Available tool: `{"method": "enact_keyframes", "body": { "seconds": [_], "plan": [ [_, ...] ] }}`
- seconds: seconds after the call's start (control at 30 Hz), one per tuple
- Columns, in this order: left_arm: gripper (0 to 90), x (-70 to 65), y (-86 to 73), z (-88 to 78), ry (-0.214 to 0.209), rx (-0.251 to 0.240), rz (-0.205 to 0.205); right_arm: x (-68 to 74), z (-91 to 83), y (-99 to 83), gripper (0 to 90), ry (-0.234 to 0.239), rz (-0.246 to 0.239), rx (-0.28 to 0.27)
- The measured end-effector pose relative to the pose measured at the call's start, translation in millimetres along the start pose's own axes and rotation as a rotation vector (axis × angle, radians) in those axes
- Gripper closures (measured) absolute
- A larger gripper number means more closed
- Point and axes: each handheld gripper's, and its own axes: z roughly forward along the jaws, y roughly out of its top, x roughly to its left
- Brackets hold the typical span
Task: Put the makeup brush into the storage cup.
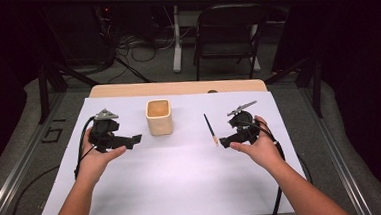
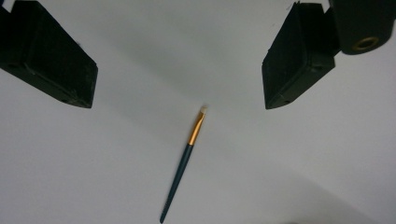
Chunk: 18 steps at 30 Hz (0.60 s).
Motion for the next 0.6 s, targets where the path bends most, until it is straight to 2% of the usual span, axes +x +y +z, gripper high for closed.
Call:
{"method": "enact_keyframes", "body": {
  "seconds": [0.33,0.4,0.6],
  "plan": [
    [3.9,-2.0,-0.5,-2.5,-0.006,-0.007,0.008,-7.8,2.8,8.4,11.5,0.003,0.029,0.067],
    [4.0,-2.8,-0.5,-2.1,-0.004,-0.004,0.011,-8.6,2.6,12.6,13.3,0.003,0.02,0.096],
    [4.0,-2.7,-1.3,-1.0,-0.004,-0.005,0.006,-6.1,9.0,17.7,14.2,0.007,0.013,0.116]
  ]
}}
